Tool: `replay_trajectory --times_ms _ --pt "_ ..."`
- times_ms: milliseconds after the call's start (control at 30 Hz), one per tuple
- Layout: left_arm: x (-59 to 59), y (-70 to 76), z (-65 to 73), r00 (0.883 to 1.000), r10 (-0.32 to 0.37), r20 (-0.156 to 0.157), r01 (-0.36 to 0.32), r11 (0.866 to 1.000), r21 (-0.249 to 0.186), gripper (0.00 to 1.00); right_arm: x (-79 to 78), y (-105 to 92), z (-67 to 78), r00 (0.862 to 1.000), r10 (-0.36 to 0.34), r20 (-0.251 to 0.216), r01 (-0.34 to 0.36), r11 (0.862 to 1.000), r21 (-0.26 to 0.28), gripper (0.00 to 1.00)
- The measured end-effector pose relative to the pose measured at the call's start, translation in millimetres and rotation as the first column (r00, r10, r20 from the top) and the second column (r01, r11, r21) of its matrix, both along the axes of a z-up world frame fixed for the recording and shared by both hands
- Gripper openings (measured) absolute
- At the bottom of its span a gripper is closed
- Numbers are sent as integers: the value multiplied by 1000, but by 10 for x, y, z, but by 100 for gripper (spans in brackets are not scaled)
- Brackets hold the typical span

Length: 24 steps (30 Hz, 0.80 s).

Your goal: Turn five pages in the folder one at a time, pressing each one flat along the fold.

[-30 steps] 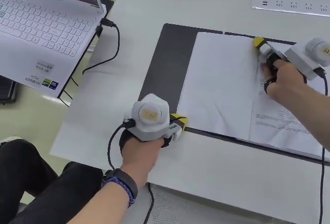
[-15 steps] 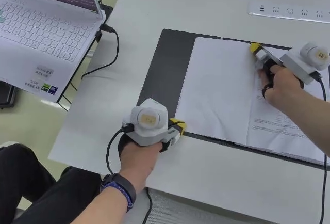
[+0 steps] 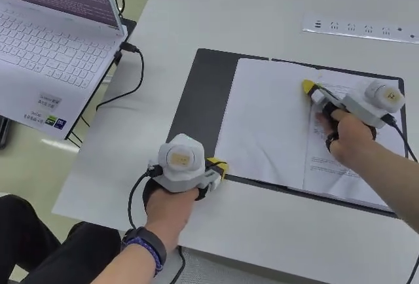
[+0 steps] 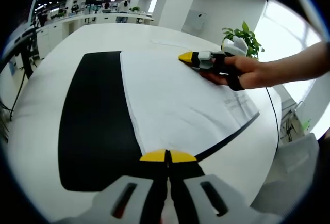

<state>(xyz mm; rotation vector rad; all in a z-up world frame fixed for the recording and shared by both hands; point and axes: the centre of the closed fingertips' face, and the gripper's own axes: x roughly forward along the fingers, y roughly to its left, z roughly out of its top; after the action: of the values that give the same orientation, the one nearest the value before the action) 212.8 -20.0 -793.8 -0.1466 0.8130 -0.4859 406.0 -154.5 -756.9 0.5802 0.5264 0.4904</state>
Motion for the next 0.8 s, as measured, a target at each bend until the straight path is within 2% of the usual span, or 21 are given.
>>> replay_trajectory --times_ms 100,300,633,800 --pt "2 -1 2 1000 7 3 -7 1000 -5 0 -104 -14 -18 1000 16 0 -16 1000 -3 0" --pt "6 -6 10 1000 17 10 -17 1000 -19 0 -257 -83 -40 1000 7 -2 -7 999 32 0" --pt "8 -11 20 1000 23 16 -23 999 -26 0 -512 -106 -46 1000 20 2 -20 1000 14 0" --pt "8 -11 21 1000 25 16 -25 999 -29 0 -643 -128 -65 1000 3 -6 -3 1000 30 0"
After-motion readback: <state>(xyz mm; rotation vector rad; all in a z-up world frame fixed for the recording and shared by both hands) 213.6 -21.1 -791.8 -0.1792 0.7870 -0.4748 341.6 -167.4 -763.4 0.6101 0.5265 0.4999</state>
